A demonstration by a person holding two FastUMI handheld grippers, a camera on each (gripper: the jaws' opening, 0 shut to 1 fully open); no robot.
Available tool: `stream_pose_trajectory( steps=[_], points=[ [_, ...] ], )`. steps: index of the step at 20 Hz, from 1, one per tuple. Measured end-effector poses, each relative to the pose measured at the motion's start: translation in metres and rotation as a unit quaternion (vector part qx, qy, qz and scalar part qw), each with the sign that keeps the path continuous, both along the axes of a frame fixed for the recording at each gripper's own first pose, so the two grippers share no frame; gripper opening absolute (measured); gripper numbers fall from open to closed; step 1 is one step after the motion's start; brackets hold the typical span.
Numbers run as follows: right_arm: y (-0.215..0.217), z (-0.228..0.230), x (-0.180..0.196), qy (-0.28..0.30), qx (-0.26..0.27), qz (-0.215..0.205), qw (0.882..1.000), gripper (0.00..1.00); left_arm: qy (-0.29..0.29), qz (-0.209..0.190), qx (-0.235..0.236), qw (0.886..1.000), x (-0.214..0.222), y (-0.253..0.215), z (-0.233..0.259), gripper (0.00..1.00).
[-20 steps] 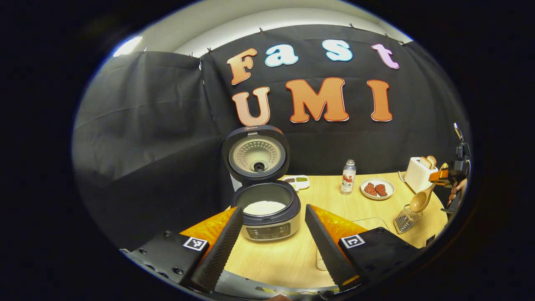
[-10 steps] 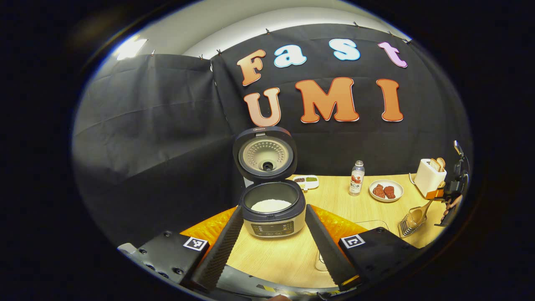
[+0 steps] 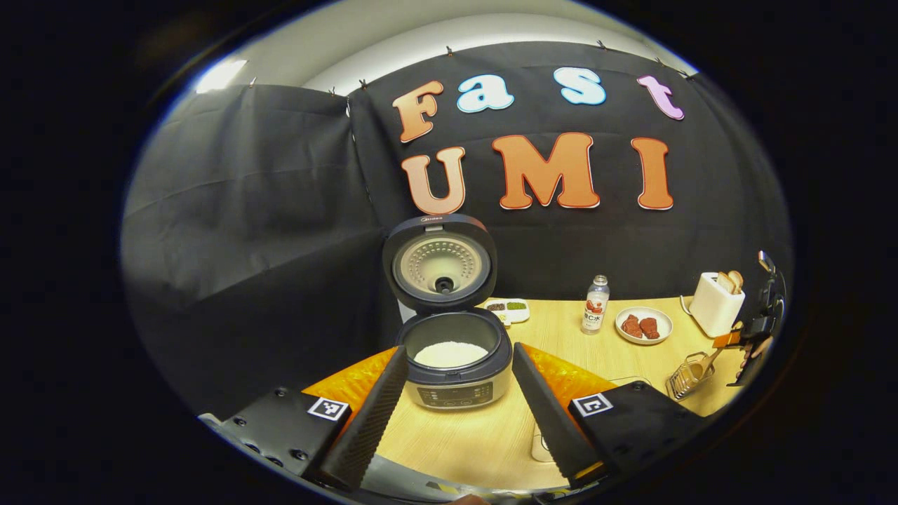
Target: Close the left gripper, press the button to open the rice cooker; take a wooden spoon from the chopstick holder with the right hand, scoop a spoonful of rice and pour it into the rice cooker, then put the wooden spoon back into the chopstick holder.
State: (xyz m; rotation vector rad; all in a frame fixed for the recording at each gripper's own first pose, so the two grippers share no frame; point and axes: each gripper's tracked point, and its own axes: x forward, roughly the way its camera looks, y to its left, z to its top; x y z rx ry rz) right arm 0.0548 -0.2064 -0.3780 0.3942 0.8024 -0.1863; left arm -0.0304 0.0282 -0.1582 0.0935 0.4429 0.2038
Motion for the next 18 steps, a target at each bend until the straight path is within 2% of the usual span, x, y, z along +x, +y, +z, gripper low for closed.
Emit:
stream_pose_trajectory(
  steps=[2, 3, 5, 6, 8, 10, 11, 13, 14, 18],
  points=[
    [-0.005, 0.009, -0.001, 0.0, -0.003, -0.011, 1.0, 0.41, -0.007, -0.001, -0.006, 1.0, 0.01, 0.007, 0.004, 1.0],
    [-0.008, 0.016, 0.0, -0.005, -0.01, -0.014, 1.0, 0.43, -0.011, 0.002, -0.011, 1.0, 0.016, 0.013, 0.007, 1.0],
    [-0.013, 0.034, -0.001, -0.014, -0.023, -0.02, 0.999, 0.56, -0.023, 0.01, -0.024, 0.999, 0.03, 0.025, 0.016, 1.0],
    [-0.016, 0.043, 0.0, -0.02, -0.03, -0.023, 0.999, 0.68, -0.028, 0.019, -0.034, 0.999, 0.037, 0.031, 0.021, 1.0],
    [-0.023, 0.064, 0.003, -0.037, -0.048, -0.029, 0.998, 0.8, -0.041, 0.036, -0.054, 0.997, 0.054, 0.046, 0.029, 1.0],
    [-0.024, 0.088, 0.005, -0.053, -0.059, -0.03, 0.996, 0.86, -0.055, 0.049, -0.074, 0.995, 0.072, 0.058, 0.04, 1.0],
    [-0.021, 0.103, 0.007, -0.063, -0.059, -0.027, 0.996, 0.87, -0.064, 0.056, -0.085, 0.993, 0.083, 0.066, 0.049, 0.89],
    [-0.003, 0.14, 0.018, -0.094, -0.068, -0.017, 0.993, 0.88, -0.083, 0.06, -0.109, 0.989, 0.11, 0.076, 0.07, 0.9],
    [0.001, 0.162, 0.021, -0.115, -0.077, -0.009, 0.99, 0.88, -0.092, 0.055, -0.119, 0.987, 0.124, 0.079, 0.079, 0.97],
    [0.022, 0.246, 0.034, -0.189, -0.115, 0.018, 0.975, 0.89, -0.106, 0.067, -0.134, 0.983, 0.181, 0.1, 0.11, 0.98]
  ],
)
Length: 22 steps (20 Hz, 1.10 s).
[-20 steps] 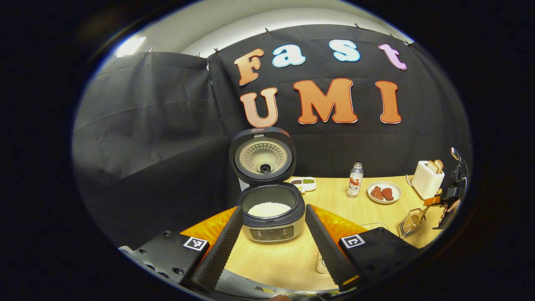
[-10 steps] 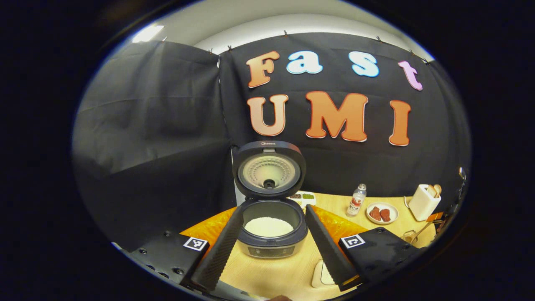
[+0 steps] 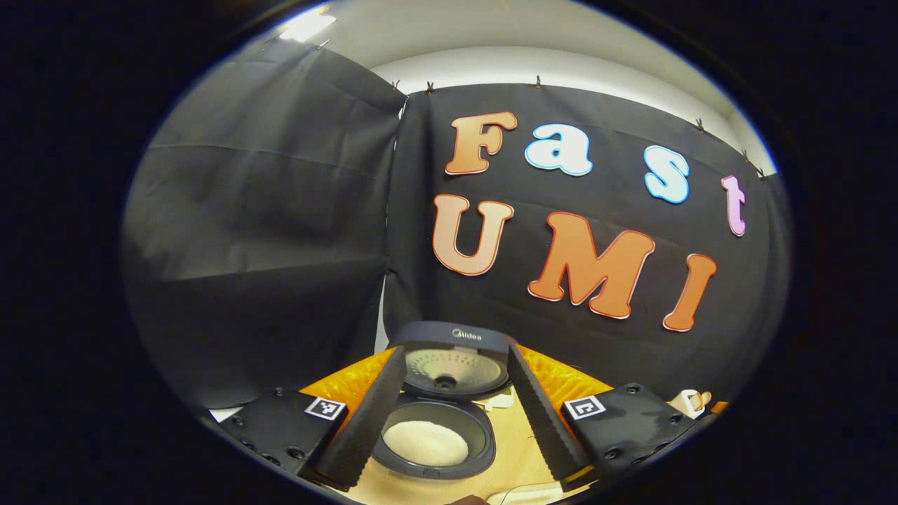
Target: Close the left gripper, press the button to open the rice cooker; take a wooden spoon from the chopstick holder with the right hand, scoop a spoonful of rice and pour it into the rice cooker, then put the wooden spoon back into the chopstick holder.
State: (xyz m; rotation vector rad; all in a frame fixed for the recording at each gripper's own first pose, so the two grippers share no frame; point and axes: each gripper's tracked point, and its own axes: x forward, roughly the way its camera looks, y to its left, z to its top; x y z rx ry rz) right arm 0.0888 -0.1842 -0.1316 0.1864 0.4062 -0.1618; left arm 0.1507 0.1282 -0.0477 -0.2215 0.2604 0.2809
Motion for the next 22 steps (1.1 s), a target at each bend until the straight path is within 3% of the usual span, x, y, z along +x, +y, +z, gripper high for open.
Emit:
stream_pose_trajectory(
  steps=[3, 4, 7, 10, 11, 13, 14, 15, 16, 18, 19, 20, 22],
  points=[
    [0.017, 0.049, 0.003, -0.046, -0.016, 0.014, 0.999, 0.9, -0.01, -0.007, -0.023, 1.0, 0.021, 0.0, 0.0, 0.94],
    [0.021, 0.058, 0.002, -0.054, -0.018, 0.017, 0.998, 0.9, -0.009, -0.01, -0.021, 1.0, 0.026, 0.003, -0.002, 0.99],
    [0.032, 0.072, -0.004, -0.063, -0.032, 0.025, 0.997, 0.9, -0.02, 0.0, -0.012, 1.0, 0.054, 0.023, 0.015, 0.94],
    [0.038, 0.074, -0.006, -0.059, -0.035, 0.028, 0.997, 0.9, -0.004, 0.012, 0.002, 1.0, 0.09, 0.033, 0.015, 0.98],
    [0.04, 0.071, -0.006, -0.054, -0.035, 0.029, 0.998, 0.9, 0.0, 0.008, 0.009, 1.0, 0.105, 0.029, 0.013, 0.94],
    [0.041, 0.069, -0.005, -0.046, -0.036, 0.028, 0.998, 0.9, 0.026, 0.009, 0.03, 0.999, 0.126, 0.034, -0.003, 0.99],
    [0.042, 0.069, -0.005, -0.048, -0.037, 0.029, 0.998, 0.9, 0.038, 0.015, 0.032, 0.999, 0.133, 0.04, -0.009, 0.94],
    [0.043, 0.07, -0.006, -0.048, -0.038, 0.029, 0.998, 0.9, 0.049, 0.016, 0.029, 0.998, 0.141, 0.042, -0.015, 0.99],
    [0.044, 0.068, -0.006, -0.047, -0.039, 0.03, 0.998, 0.9, 0.057, 0.009, 0.025, 0.998, 0.151, 0.04, -0.021, 0.94],
    [0.044, 0.059, -0.009, -0.037, -0.042, 0.033, 0.998, 0.9, 0.085, -0.004, 0.034, 0.996, 0.165, 0.037, -0.039, 0.98],
    [0.045, 0.058, -0.009, -0.034, -0.04, 0.034, 0.998, 0.9, 0.106, -0.009, 0.042, 0.993, 0.171, 0.033, -0.05, 0.94],
    [0.047, 0.056, -0.008, -0.031, -0.038, 0.036, 0.998, 0.9, 0.145, -0.009, 0.048, 0.988, 0.169, 0.031, -0.068, 0.98],
    [0.05, 0.053, -0.005, -0.025, -0.034, 0.041, 0.998, 0.9, 0.19, -0.004, 0.039, 0.981, 0.163, 0.028, -0.094, 0.95]
  ],
)
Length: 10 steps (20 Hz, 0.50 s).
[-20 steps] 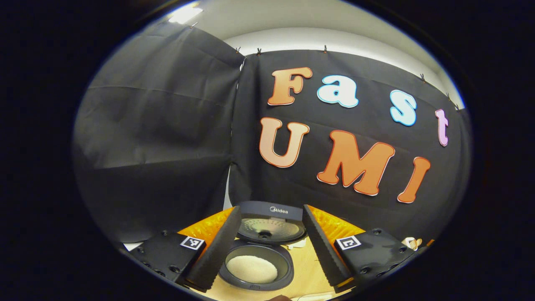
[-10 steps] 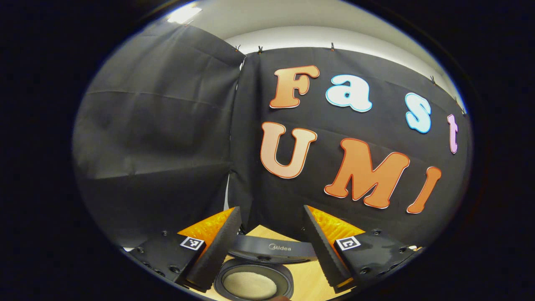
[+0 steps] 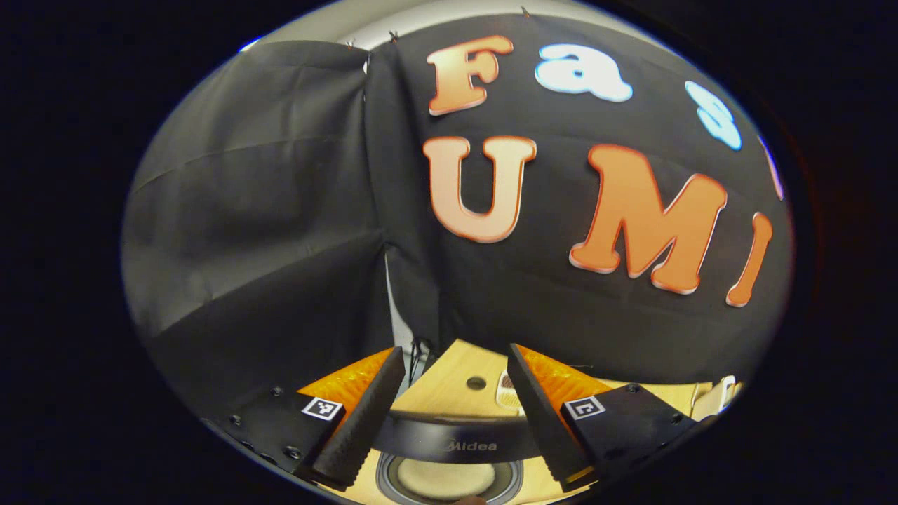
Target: Close the left gripper, press the button to open the rice cooker; take a wooden spoon from the chopstick holder with the right hand, scoop a spoonful of rice and pour it into the rice cooker, then put the wooden spoon back into the chopstick holder.
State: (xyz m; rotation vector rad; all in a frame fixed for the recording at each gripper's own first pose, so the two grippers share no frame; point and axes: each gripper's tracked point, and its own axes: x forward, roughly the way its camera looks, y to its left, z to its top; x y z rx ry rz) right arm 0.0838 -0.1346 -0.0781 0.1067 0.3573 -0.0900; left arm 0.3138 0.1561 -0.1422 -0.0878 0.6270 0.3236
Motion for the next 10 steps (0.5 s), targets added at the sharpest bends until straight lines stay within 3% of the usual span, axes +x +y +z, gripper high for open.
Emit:
stream_pose_trajectory(
  steps=[4, 6, 9, 10],
  points=[
    [0.018, 0.006, 0.01, 0.003, -0.001, 0.025, 1.0, 0.9, 0.053, 0.05, 0.001, 0.997, -0.022, 0.014, -0.019, 0.94],
    [0.035, 0.004, 0.014, 0.005, 0.013, 0.04, 0.999, 0.9, 0.09, 0.047, 0.033, 0.994, -0.034, 0.016, -0.036, 0.99],
    [0.054, -0.005, 0.016, 0.012, 0.015, 0.062, 0.998, 0.9, 0.136, 0.03, 0.03, 0.99, -0.076, -0.008, -0.059, 1.0],
    [0.063, -0.008, 0.018, 0.014, 0.01, 0.069, 0.997, 0.9, 0.159, 0.02, 0.021, 0.987, -0.091, -0.02, -0.07, 0.95]
  ],
)
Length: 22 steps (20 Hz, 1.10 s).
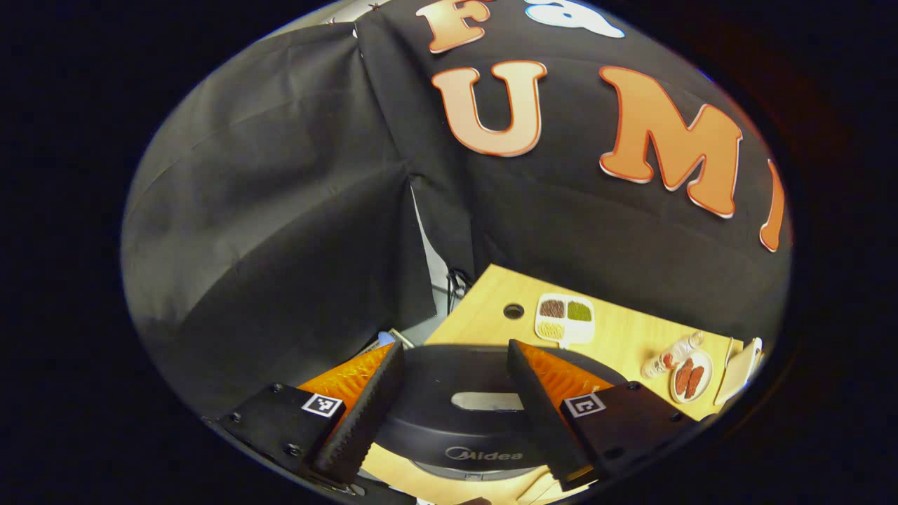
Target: Close the left gripper, press the button to open the rice cooker; take a wooden spoon from the chopstick holder with the right hand, scoop a spoonful of rice and pour it into the rice cooker, then put the wooden spoon back into the chopstick holder.
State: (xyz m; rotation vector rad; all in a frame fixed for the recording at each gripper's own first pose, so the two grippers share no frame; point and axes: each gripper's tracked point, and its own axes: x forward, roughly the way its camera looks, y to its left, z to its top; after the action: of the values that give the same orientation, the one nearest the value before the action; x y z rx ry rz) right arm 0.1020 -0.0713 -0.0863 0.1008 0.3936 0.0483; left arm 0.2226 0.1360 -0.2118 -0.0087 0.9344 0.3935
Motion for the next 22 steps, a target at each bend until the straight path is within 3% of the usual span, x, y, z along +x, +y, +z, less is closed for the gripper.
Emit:
stream_pose_trajectory(
  steps=[2, 7, 12, 13, 17, 22],
  points=[
    [0.012, -0.004, -0.001, 0.002, -0.003, 0.013, 1.0, 0.9, 0.019, -0.009, 0.004, 1.0, -0.026, -0.012, -0.015, 0.99],
    [0.024, -0.016, -0.003, 0.012, 0.007, 0.028, 1.0, 0.9, 0.037, -0.011, -0.032, 0.999, -0.063, -0.025, -0.039, 0.94],
    [0.027, -0.024, -0.009, 0.016, 0.017, 0.034, 0.999, 0.9, 0.137, 0.008, -0.096, 0.986, -0.124, -0.038, -0.101, 0.95],
    [0.028, -0.026, -0.01, 0.018, 0.018, 0.034, 0.999, 0.9, 0.107, -0.001, -0.083, 0.991, -0.112, -0.032, -0.1, 0.95],
    [0.029, -0.024, -0.012, 0.012, 0.014, 0.038, 0.999, 0.9, 0.122, 0.007, -0.089, 0.989, -0.117, -0.035, -0.1, 0.96],
    [0.042, -0.02, -0.015, 0.002, 0.009, 0.05, 0.999, 0.9, 0.082, 0.001, -0.081, 0.993, -0.109, -0.035, -0.101, 0.98]
  ],
)
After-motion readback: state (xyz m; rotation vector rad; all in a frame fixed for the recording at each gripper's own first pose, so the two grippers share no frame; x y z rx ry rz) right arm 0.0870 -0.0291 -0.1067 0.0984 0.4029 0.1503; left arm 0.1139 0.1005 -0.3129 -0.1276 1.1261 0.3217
